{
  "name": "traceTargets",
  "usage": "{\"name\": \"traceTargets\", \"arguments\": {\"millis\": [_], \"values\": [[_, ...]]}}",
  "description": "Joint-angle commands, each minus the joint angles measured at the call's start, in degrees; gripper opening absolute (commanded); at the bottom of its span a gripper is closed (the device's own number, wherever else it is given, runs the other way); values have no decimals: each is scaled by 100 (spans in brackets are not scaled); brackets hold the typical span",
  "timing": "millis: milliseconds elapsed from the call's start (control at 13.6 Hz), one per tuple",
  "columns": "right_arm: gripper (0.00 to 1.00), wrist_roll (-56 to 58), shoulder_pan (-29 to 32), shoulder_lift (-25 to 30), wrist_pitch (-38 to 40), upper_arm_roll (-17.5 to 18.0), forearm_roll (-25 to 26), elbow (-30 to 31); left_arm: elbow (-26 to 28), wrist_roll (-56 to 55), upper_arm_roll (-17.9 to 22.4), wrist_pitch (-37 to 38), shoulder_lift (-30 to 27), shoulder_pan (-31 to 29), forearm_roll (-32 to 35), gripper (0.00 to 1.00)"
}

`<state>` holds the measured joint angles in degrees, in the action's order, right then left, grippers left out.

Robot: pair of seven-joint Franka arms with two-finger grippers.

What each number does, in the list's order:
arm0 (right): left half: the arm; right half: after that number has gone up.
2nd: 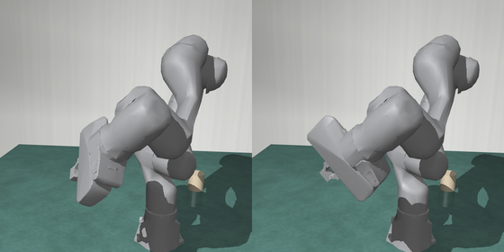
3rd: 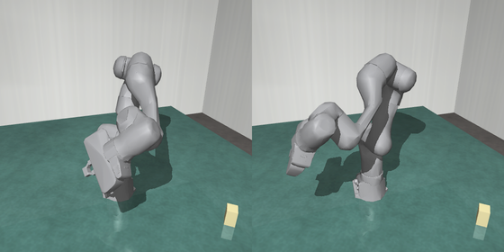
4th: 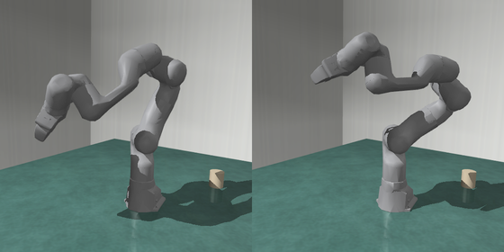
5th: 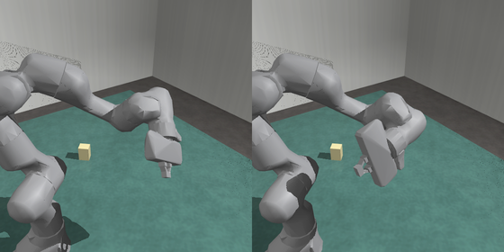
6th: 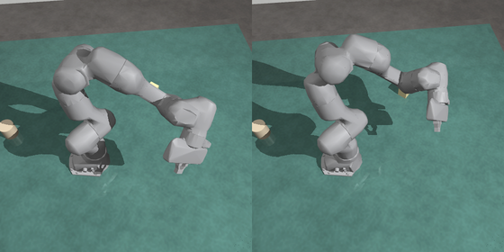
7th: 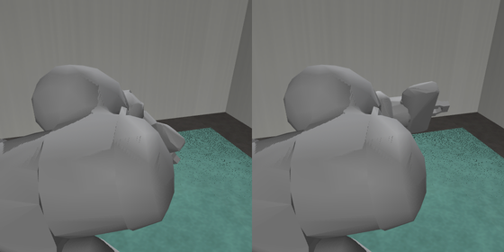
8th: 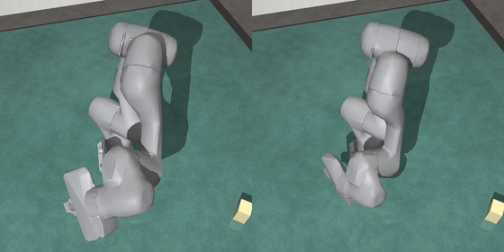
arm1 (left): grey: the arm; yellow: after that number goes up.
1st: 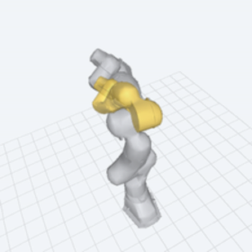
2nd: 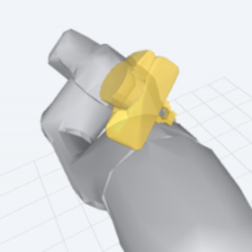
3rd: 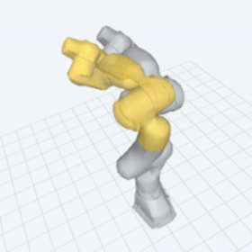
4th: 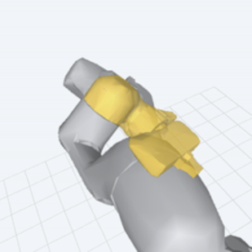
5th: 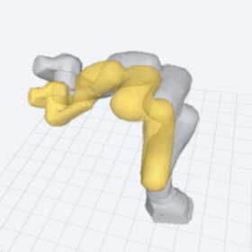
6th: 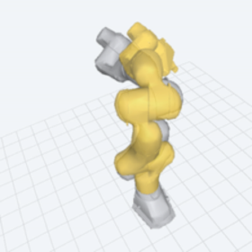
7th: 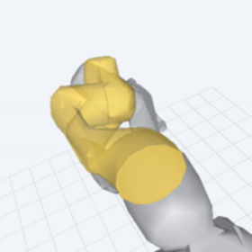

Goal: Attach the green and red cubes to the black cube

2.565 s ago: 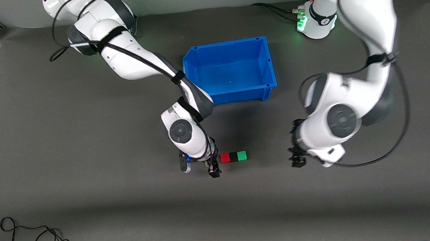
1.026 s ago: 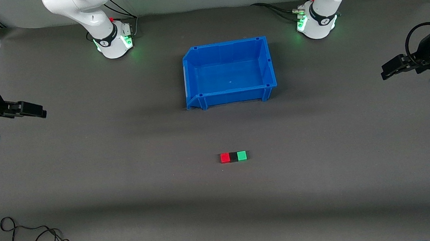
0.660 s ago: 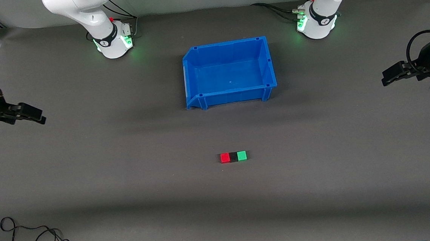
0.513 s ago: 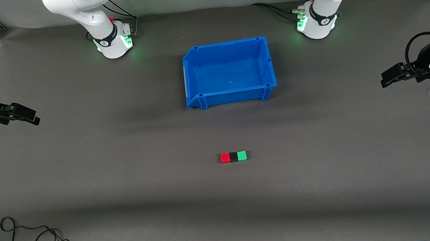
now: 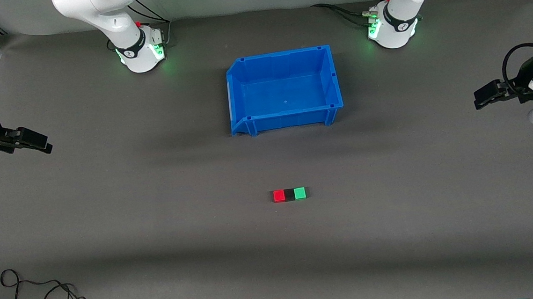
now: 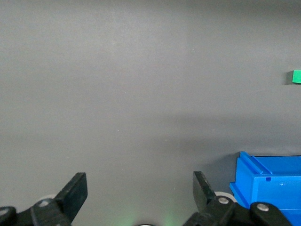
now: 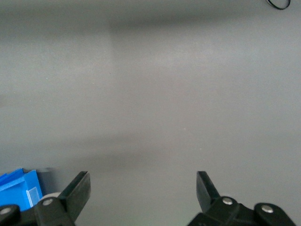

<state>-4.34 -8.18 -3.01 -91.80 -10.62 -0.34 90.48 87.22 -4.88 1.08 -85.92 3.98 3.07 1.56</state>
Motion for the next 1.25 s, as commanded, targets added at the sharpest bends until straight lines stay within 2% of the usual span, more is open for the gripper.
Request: {"name": "traceTargets", "arguments": {"millis": [0, 73, 147, 220, 293, 660, 1173], "values": [[100, 100, 908, 72, 136, 923, 87, -30, -48, 110, 85, 58, 77, 70, 90, 100], [100, 100, 1106, 99, 136, 1148, 104, -4, -30, 110, 85, 49, 94, 70, 90, 100], [100, 74, 907, 116, 136, 1063, 104, 14, -13, 110, 85, 66, 95, 70, 72, 100], [100, 57, 688, 195, 136, 827, 113, 49, -12, 110, 85, 75, 95, 62, 72, 100], [100, 56, 703, 204, 102, 790, 104, 67, -12, 119, 85, 84, 95, 27, 72, 100], [100, 57, 747, 3, 136, 781, 104, -99, -12, 67, 68, 66, 95, 97, 19, 100], [100, 30, 747, 2, 163, 789, 95, -100, -4, 101, 50, 128, 86, 79, 11, 100]]}}
